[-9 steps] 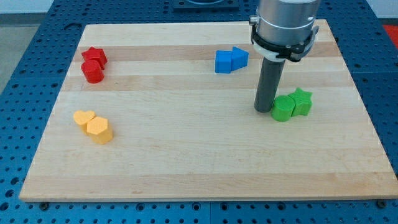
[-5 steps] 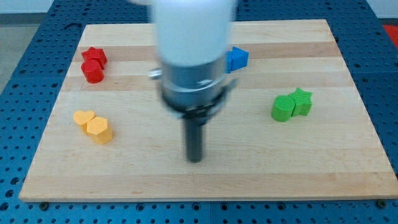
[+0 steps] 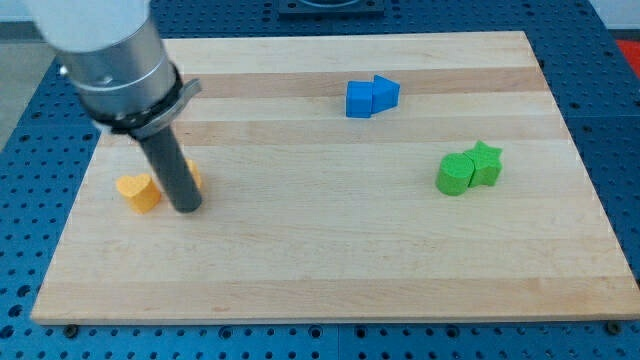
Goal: Push yellow hexagon towards top center
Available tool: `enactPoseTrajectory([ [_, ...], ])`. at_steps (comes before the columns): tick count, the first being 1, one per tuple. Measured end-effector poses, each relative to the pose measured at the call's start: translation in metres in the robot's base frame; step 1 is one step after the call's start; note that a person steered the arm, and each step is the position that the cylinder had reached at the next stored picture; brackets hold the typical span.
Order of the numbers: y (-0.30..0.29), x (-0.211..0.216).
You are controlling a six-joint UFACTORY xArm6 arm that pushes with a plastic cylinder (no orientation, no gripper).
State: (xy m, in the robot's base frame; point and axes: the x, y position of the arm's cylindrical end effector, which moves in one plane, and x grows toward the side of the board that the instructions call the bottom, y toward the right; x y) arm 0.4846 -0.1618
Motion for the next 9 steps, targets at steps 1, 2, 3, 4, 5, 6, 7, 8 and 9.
enactPoseTrajectory([
  [1, 0.004, -0.027],
  [2, 0.004, -0.016],
  [3, -0.003, 0.003],
  [4, -0.027, -0.006],
  [5, -0.043, -0.025],
  [6, -0.047, -0.047],
  [7, -0.029, -0.070],
  [8, -0.006, -0.088],
  [9, -0.006, -0.085],
])
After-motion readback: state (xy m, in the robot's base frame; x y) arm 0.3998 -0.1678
